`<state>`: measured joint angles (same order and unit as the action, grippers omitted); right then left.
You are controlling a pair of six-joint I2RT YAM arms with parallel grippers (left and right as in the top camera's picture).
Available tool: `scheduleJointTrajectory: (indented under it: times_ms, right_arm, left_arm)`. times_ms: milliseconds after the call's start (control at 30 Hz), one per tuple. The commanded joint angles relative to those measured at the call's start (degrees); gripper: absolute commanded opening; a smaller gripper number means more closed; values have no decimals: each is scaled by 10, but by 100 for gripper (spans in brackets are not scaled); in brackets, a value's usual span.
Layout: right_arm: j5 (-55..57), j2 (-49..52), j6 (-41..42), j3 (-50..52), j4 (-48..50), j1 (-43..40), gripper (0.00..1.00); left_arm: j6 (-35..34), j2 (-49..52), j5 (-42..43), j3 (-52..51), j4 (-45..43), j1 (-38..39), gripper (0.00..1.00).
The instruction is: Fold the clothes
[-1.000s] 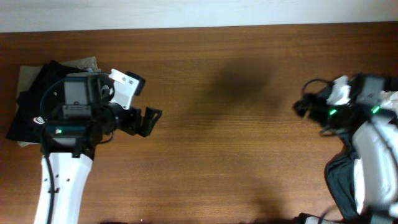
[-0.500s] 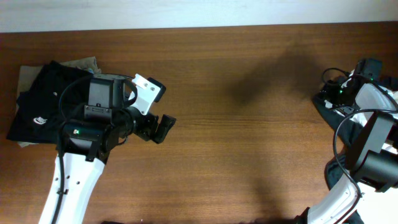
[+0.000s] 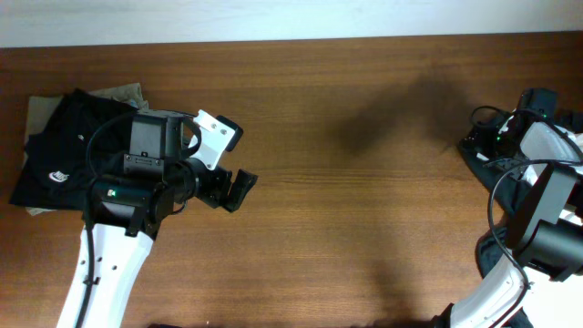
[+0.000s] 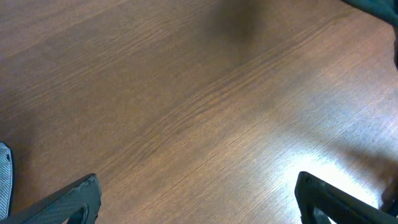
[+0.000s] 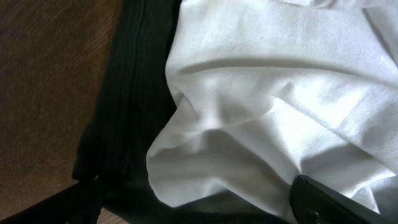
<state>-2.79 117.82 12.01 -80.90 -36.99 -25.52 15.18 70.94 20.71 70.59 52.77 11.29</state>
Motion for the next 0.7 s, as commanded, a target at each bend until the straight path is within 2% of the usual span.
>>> scheduleJointTrajectory:
  times_ms: [0,600,667]
  right_arm:
    - [10,6,3,-7,-3,0,100]
    - [9,6,10,-8,-22,-16,99]
    - [-11,6,10,-8,-13,-38,90]
  left_arm:
    - [-6,-1,-2,5,0,2,99]
    - [-6,-1,-2,5,0,2,100]
    - [-6,-1,-2,5,0,2,100]
